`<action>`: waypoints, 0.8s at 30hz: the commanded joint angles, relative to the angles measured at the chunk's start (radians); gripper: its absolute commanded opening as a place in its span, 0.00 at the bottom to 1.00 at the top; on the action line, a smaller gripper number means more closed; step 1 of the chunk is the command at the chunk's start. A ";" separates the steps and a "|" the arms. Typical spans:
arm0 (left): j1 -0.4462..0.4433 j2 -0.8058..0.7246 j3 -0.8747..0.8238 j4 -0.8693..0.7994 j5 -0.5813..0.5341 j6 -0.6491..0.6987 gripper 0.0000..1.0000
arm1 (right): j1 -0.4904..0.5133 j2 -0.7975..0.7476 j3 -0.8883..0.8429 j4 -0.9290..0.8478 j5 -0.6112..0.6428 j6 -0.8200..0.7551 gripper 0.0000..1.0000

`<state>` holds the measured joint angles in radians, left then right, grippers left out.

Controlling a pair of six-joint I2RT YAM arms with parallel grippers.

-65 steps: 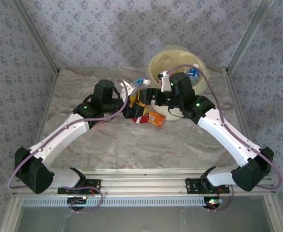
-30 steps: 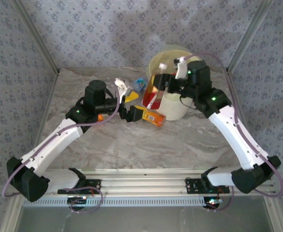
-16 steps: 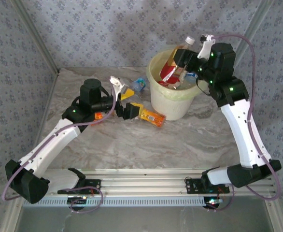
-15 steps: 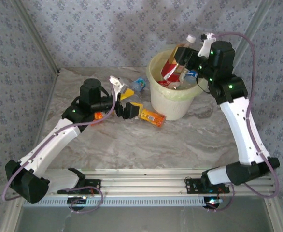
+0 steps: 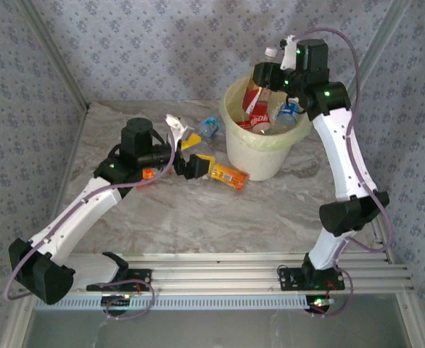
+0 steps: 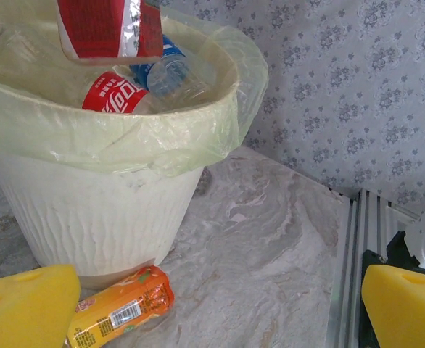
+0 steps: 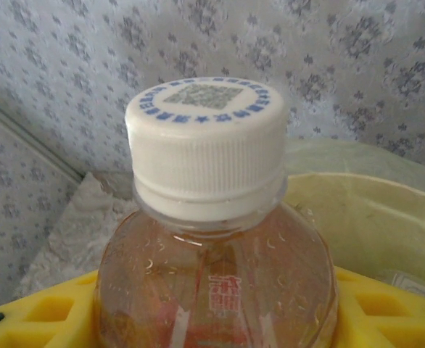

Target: Put the plastic bottles in the bin

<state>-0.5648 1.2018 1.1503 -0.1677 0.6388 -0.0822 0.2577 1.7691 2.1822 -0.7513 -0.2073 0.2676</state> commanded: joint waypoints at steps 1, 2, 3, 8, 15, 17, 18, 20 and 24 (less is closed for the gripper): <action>0.003 0.003 0.000 -0.012 0.003 0.029 1.00 | 0.007 0.025 0.052 -0.133 -0.038 -0.093 0.58; 0.003 0.004 0.000 -0.013 0.002 0.031 1.00 | 0.009 0.032 0.051 -0.146 -0.039 -0.106 0.58; 0.005 0.004 0.000 -0.016 0.000 0.032 1.00 | 0.012 0.038 0.055 -0.158 -0.043 -0.117 0.58; 0.005 0.014 0.002 -0.018 0.002 0.033 1.00 | 0.025 0.089 0.119 -0.249 -0.087 -0.156 0.59; 0.004 0.021 0.000 -0.018 0.002 0.031 0.99 | 0.097 0.191 0.264 -0.416 0.056 -0.231 0.60; 0.005 0.023 0.000 -0.018 0.002 0.031 1.00 | 0.110 0.205 0.274 -0.430 0.075 -0.237 0.61; 0.005 0.025 0.000 -0.018 0.002 0.030 1.00 | 0.115 0.208 0.274 -0.431 0.084 -0.239 0.62; 0.005 0.027 0.000 -0.018 0.002 0.030 1.00 | 0.122 0.211 0.274 -0.433 0.102 -0.240 0.67; 0.003 0.030 -0.001 -0.016 0.004 0.027 1.00 | 0.123 0.206 0.274 -0.430 0.126 -0.226 0.76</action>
<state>-0.5644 1.2274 1.1503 -0.1837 0.6388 -0.0704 0.3820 1.9663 2.4283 -1.1122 -0.1368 0.0589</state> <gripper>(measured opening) 0.995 0.734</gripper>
